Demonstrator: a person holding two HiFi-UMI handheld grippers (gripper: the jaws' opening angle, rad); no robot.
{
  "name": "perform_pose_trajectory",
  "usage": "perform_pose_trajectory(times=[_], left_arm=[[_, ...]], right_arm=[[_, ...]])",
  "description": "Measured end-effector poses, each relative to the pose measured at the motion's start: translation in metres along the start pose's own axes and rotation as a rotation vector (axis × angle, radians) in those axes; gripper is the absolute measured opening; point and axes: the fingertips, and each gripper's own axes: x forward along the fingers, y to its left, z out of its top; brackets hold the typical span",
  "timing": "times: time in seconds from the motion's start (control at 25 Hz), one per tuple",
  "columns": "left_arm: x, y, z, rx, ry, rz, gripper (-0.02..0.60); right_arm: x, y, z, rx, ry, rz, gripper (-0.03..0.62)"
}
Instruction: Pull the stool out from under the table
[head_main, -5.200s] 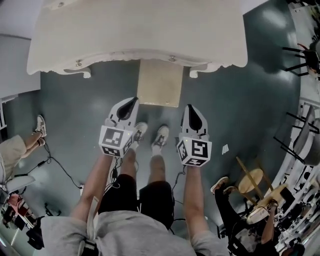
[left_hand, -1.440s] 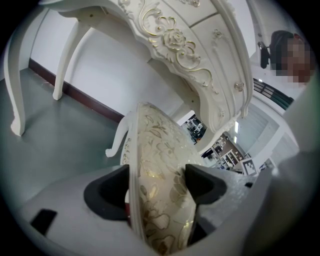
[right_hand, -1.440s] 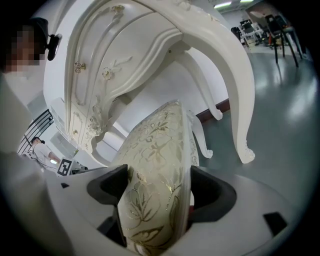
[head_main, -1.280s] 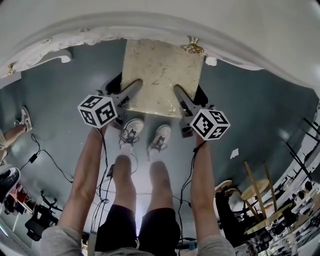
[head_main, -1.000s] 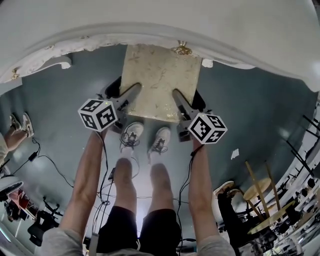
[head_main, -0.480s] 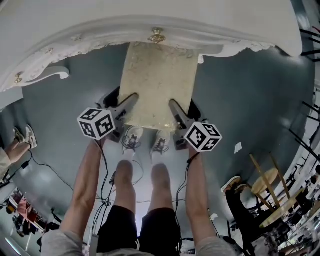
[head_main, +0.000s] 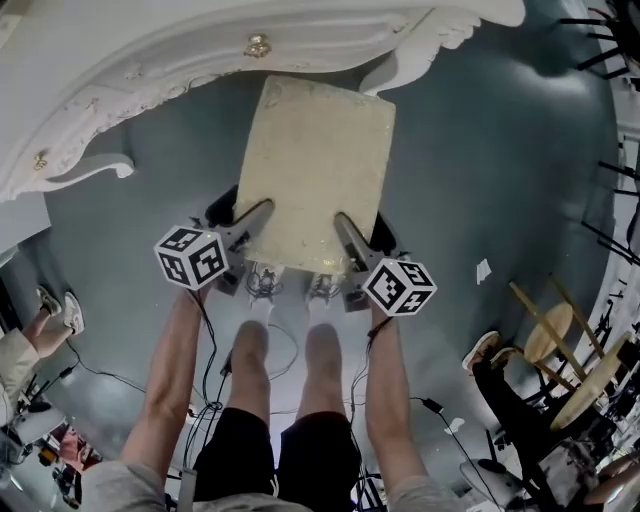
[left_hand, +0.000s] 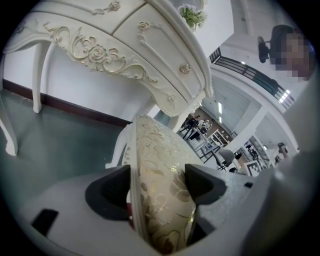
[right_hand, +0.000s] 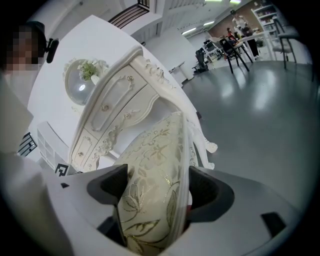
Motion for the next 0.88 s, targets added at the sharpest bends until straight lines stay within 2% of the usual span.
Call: perform_pose_trajectory(times=[0.4, 0.88], left_arm=[[0.025, -0.067, -0.033, 0.085, 0.082, -0.099, 0.340], [0.091, -0.159, -0.058, 0.214, 0.200, -0.220, 0.339]], right_arm=[[-0.081, -0.041, -0.010, 0.065, -0.110, -0.091, 0.384], [-0.167, -0.112, -0.001, 0.171, -0.256, -0.205, 0.383]])
